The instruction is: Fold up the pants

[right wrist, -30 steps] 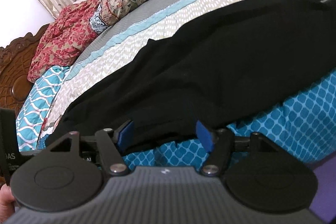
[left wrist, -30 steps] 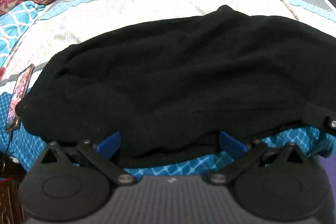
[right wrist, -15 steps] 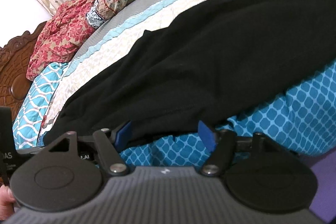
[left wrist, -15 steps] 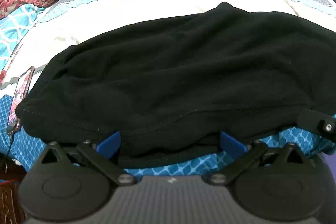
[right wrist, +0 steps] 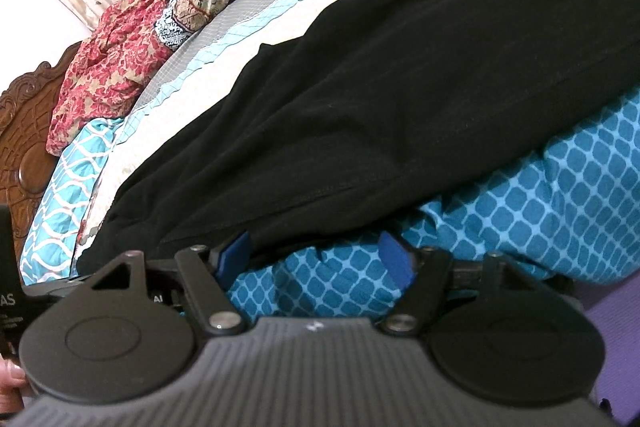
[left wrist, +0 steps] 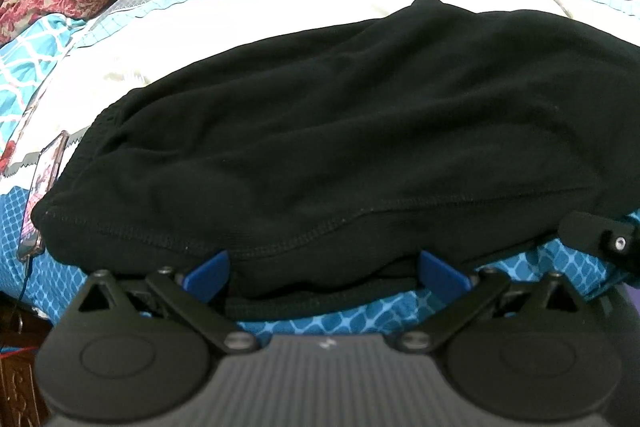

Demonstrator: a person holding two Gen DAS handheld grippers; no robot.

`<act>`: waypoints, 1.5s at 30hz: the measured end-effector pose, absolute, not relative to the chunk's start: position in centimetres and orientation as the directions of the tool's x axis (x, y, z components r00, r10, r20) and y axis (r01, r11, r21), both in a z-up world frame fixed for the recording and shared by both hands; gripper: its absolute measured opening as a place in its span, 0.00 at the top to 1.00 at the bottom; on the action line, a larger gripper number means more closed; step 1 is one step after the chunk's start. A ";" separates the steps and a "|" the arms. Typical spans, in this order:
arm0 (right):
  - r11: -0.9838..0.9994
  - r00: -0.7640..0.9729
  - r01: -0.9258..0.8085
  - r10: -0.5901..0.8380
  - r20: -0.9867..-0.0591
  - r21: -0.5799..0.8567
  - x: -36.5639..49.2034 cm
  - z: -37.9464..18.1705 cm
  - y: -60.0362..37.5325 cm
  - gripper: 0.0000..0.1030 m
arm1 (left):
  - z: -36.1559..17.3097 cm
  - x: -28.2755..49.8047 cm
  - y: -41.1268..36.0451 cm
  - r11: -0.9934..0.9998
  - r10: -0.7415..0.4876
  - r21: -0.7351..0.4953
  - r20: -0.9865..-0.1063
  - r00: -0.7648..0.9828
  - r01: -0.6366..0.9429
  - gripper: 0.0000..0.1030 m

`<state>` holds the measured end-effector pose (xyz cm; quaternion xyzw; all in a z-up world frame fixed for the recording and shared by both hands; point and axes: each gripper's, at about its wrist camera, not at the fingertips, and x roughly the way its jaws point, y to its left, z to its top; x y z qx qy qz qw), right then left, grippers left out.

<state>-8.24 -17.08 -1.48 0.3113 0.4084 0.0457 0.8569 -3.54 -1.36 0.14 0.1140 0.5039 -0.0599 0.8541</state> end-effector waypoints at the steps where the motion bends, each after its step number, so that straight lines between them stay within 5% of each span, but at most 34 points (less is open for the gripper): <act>1: 0.801 0.663 0.176 0.333 -0.671 0.572 -8.3 -1.5 -17.1 0.28 | 0.1 -3.6 -1.4 0.967 0.012 0.134 -0.874 0.485 0.217 0.00; 9: 0.801 0.663 0.175 0.334 -0.670 0.572 -8.2 -1.6 -17.1 0.27 | -0.1 -3.0 -0.8 0.977 -0.008 0.089 -0.894 0.448 0.196 0.00; 17: 0.828 0.712 0.134 0.302 -0.634 0.544 -9.0 0.3 -16.8 0.27 | 3.0 -4.0 -2.0 0.950 0.049 0.219 -0.808 0.588 0.222 0.00; 28: 0.857 0.758 0.091 0.271 -0.593 0.508 -8.6 1.1 -16.7 0.27 | 3.6 -3.1 -2.7 0.954 0.065 0.225 -0.801 0.596 0.200 0.00; 36: 0.810 0.796 0.166 0.227 -0.561 0.563 -9.2 0.4 -20.9 0.28 | 4.3 -1.7 -3.8 0.967 -0.042 0.098 -0.850 0.526 0.235 0.00; 45: 0.664 0.879 0.435 -0.166 -0.447 0.608 -15.1 0.4 -35.5 0.28 | 5.2 -1.4 -8.6 0.936 -0.157 0.044 -0.837 0.524 0.350 0.00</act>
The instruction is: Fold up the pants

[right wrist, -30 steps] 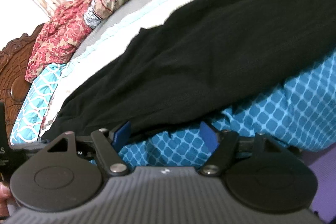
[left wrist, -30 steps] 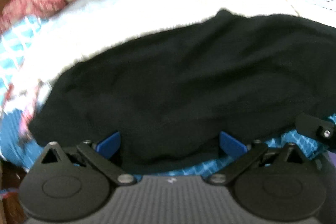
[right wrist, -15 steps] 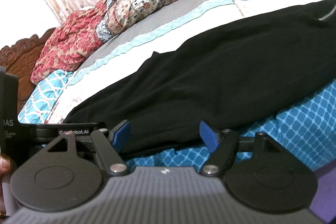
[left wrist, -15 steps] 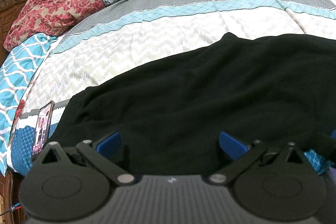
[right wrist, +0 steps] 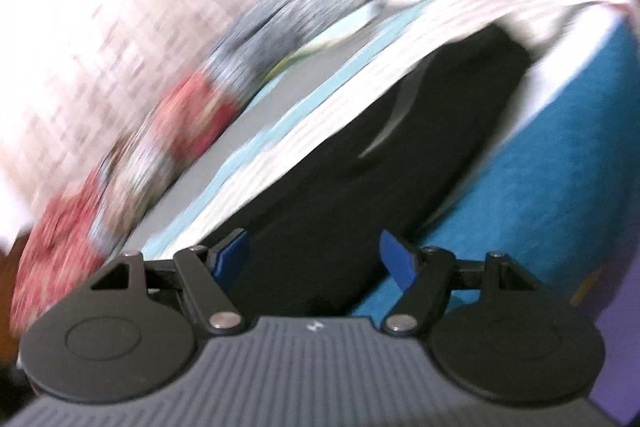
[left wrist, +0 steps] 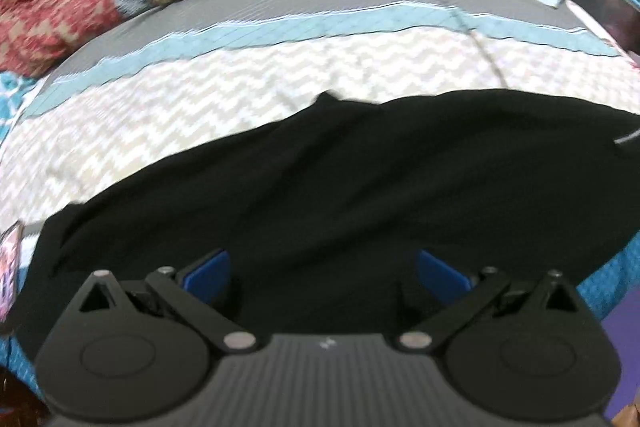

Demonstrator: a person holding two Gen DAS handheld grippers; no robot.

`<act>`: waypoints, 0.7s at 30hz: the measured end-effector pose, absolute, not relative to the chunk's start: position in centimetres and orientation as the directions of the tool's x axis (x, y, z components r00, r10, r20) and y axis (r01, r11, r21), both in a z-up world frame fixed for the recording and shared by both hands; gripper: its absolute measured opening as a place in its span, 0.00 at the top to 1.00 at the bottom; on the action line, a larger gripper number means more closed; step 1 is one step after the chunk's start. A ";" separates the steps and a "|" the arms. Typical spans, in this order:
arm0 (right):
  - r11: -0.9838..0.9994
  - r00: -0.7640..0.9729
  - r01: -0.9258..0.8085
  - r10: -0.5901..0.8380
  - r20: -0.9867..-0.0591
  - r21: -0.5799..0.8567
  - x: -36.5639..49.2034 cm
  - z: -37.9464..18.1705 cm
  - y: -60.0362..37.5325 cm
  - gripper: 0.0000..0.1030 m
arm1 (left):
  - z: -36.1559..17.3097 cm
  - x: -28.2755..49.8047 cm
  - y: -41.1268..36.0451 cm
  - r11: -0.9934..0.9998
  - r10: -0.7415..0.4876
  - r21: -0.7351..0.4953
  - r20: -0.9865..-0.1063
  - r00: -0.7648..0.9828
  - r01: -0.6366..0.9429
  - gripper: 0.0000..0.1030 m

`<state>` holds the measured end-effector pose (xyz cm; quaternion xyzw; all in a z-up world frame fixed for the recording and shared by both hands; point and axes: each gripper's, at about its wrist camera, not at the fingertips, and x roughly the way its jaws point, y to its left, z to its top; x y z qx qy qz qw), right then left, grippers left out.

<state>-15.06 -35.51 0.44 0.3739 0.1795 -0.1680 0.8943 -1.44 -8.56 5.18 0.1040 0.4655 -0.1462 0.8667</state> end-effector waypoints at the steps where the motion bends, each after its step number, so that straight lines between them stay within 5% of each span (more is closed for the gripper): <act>1: 0.645 0.873 0.466 -0.220 -0.436 0.606 -15.8 0.4 -37.2 0.28 | 5.2 -1.3 -9.2 0.930 -0.170 0.038 -0.837 0.521 0.364 0.00; 8: 0.554 0.822 0.569 -0.396 -0.410 0.608 -17.0 -0.9 -45.3 0.23 | 5.6 -1.0 -13.5 0.891 -0.277 -0.040 -0.838 0.470 0.453 0.00; 21: 0.521 0.872 0.488 -0.326 -0.365 0.701 -13.9 -3.8 -51.7 0.21 | 3.8 -0.1 -17.5 0.858 -0.317 -0.103 -0.877 0.362 0.503 0.00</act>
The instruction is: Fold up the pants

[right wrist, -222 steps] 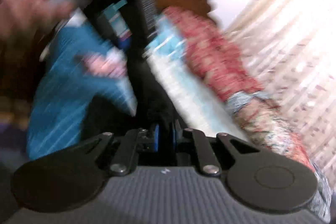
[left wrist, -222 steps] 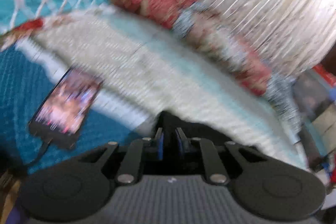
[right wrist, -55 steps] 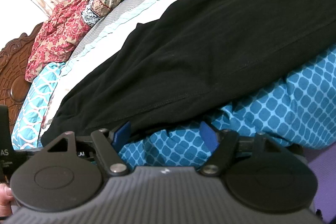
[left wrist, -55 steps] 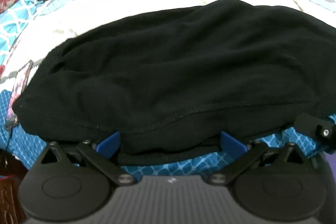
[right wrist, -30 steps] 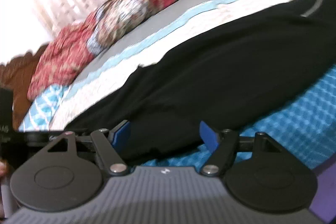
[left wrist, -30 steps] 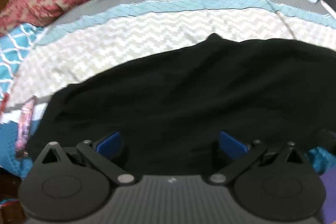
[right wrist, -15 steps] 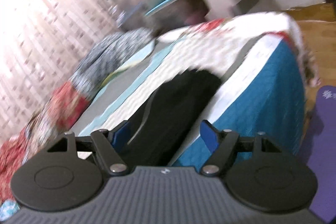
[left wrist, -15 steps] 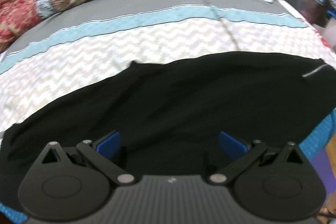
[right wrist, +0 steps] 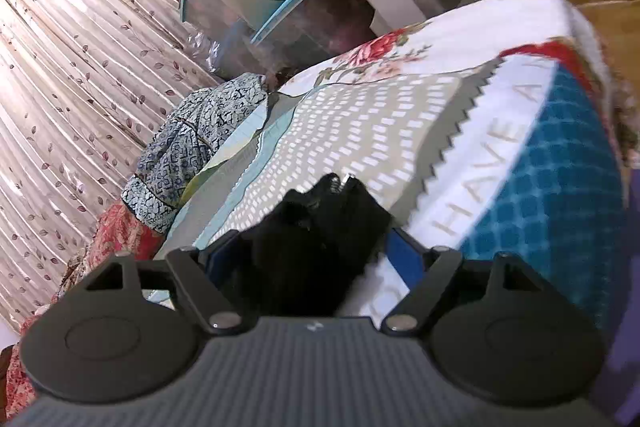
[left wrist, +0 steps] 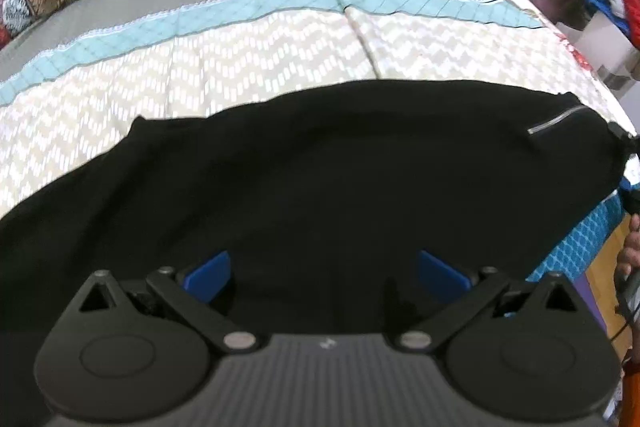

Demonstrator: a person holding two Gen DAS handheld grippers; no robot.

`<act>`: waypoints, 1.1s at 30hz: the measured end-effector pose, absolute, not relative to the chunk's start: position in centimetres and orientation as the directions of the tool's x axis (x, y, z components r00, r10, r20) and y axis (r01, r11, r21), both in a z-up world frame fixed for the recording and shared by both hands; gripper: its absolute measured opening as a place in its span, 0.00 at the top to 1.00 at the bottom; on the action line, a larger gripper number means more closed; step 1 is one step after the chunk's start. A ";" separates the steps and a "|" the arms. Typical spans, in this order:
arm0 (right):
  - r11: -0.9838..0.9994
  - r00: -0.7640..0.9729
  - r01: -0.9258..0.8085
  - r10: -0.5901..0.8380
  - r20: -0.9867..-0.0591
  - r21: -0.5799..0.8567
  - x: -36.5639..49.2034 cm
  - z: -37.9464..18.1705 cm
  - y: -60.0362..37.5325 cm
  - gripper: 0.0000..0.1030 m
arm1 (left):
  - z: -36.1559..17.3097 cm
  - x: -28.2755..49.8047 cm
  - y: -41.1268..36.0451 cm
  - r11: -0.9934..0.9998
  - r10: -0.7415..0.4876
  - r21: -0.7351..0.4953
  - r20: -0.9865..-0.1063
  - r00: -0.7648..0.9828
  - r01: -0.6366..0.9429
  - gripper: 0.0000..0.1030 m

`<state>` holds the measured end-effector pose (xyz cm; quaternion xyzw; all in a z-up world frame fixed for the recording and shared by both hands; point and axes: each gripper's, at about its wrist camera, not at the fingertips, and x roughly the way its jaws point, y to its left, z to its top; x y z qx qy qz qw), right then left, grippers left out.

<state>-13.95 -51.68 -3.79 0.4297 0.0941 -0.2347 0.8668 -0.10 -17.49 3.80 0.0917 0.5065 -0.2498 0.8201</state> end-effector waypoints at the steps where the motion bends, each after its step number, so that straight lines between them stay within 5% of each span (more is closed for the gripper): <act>1: 0.527 0.870 0.493 -0.326 -0.370 0.693 -13.5 -3.7 -51.8 0.21 | 3.6 0.1 -17.4 0.862 -0.314 -0.107 -0.880 0.356 0.495 0.00; 2: 0.549 0.865 0.501 -0.327 -0.379 0.669 -12.9 -3.4 -51.7 0.24 | 3.5 0.2 -17.3 0.866 -0.312 -0.111 -0.883 0.352 0.488 0.00; 5: 0.625 0.853 0.514 -0.296 -0.430 0.588 -11.1 -3.0 -51.3 0.59 | 3.3 0.5 -17.2 0.874 -0.307 -0.114 -0.884 0.353 0.473 0.00; 10: 0.731 0.859 0.491 -0.316 -0.402 0.474 -10.3 -0.4 -48.3 0.70 | 3.9 1.0 -16.2 0.879 -0.342 -0.161 -0.868 0.360 0.449 0.00; 11: 0.767 0.871 0.464 -0.305 -0.384 0.443 -10.0 0.6 -47.0 0.84 | 4.1 1.2 -15.9 0.879 -0.360 -0.187 -0.863 0.353 0.439 0.00; 17: 0.959 0.928 0.229 -0.164 -0.334 0.166 -8.2 4.4 -36.1 0.83 | 4.8 3.0 -13.6 0.841 -0.512 -0.409 -0.813 0.276 0.354 0.01; 22: 0.994 0.894 -0.046 -0.003 -0.448 -0.098 -6.8 1.9 -26.3 0.78 | 4.6 3.2 -11.6 0.837 -0.530 -0.441 -0.800 0.280 0.324 0.01; 24: 0.974 0.840 -0.118 -0.006 -0.543 -0.193 -6.1 -0.4 -23.5 0.62 | 4.2 3.2 -10.9 0.841 -0.525 -0.441 -0.805 0.276 0.313 0.01; 27: 0.928 0.845 -0.151 -0.059 -0.531 -0.342 -7.3 -1.2 -20.9 0.37 | 4.1 3.1 -9.1 0.837 -0.536 -0.458 -0.796 0.280 0.300 0.01; 33: 0.967 0.864 -0.199 0.096 -0.494 -0.160 -10.4 3.4 -22.7 0.36 | 4.3 2.9 -3.1 0.840 -0.542 -0.485 -0.775 0.325 0.244 0.01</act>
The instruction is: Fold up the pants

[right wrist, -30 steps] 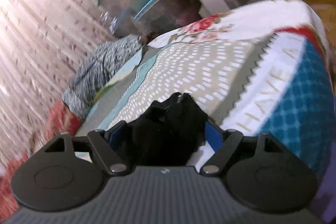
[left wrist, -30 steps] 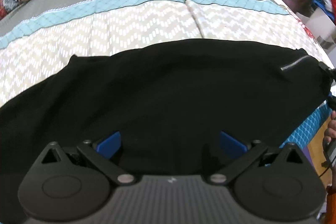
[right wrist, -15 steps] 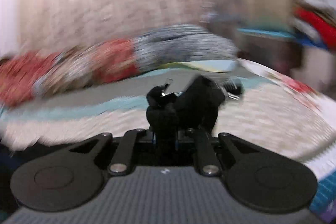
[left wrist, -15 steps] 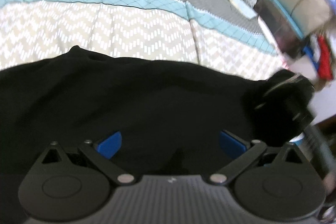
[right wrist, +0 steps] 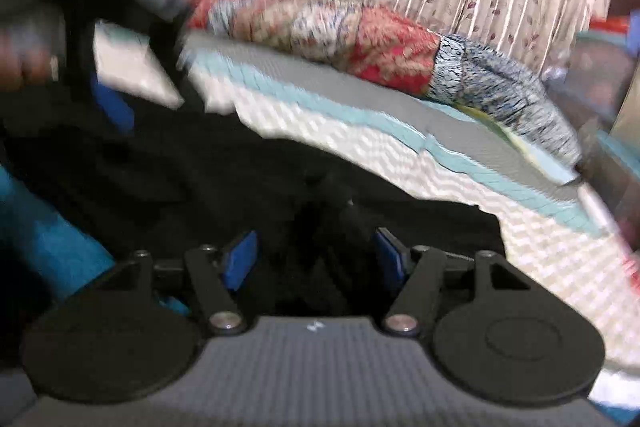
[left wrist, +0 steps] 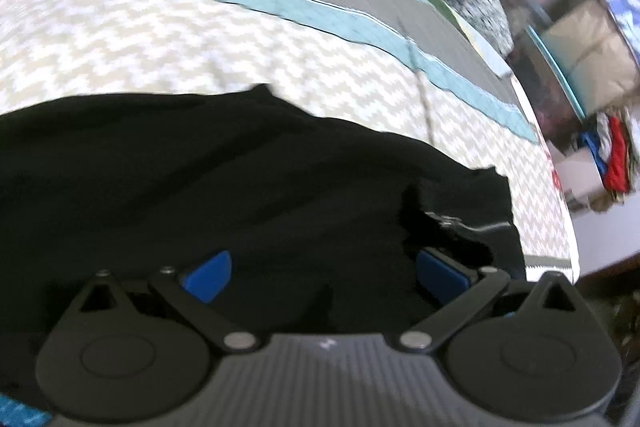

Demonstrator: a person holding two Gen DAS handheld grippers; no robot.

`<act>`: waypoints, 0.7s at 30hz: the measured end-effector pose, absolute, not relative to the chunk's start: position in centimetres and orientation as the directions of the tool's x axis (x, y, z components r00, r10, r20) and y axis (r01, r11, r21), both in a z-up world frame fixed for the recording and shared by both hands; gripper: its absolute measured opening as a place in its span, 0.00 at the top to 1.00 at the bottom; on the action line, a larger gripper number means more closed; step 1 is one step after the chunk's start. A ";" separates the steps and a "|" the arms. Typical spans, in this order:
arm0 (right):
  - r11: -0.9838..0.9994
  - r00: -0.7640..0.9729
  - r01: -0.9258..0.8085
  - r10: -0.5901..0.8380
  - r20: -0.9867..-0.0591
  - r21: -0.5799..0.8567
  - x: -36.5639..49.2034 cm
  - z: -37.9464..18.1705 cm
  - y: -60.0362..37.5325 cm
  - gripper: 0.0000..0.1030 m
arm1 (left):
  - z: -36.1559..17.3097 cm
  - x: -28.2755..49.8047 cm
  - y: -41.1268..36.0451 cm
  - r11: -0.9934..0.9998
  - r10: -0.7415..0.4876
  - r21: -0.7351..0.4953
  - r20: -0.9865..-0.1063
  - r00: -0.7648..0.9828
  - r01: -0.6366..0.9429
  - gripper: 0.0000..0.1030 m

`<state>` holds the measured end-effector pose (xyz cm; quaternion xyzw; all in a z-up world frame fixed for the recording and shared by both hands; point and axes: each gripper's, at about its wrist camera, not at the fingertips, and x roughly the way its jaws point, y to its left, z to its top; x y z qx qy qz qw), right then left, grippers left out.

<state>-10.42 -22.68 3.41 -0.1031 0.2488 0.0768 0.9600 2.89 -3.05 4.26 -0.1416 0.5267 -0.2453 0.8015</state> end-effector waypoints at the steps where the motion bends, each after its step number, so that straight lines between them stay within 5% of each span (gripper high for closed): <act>1: 0.974 0.868 -0.210 0.147 -0.474 -0.082 -10.8 4.3 -23.2 0.36 | 4.2 2.9 -2.0 0.841 -0.541 -0.492 -0.773 0.331 0.225 0.01; 5: 0.963 0.892 -0.166 0.238 -0.384 0.212 -10.8 6.0 -24.6 0.37 | 4.1 2.3 2.3 0.848 -0.526 -0.506 -0.766 0.369 0.158 0.01; 9: 0.931 0.870 0.002 0.179 -0.459 0.366 -7.8 3.0 -25.6 0.68 | 4.7 1.1 6.3 0.859 -0.498 -0.499 -0.756 0.426 0.118 0.01; 16: 0.959 0.822 0.079 0.093 -0.562 0.274 -5.9 1.6 -21.5 0.65 | 6.4 -1.8 13.9 0.900 -0.388 -0.433 -0.733 0.558 0.057 0.00; 21: 0.958 0.883 0.032 0.106 -0.457 0.284 -7.7 5.4 -18.5 0.64 | 6.0 -3.6 19.2 0.911 -0.301 -0.411 -0.721 0.623 -0.036 0.00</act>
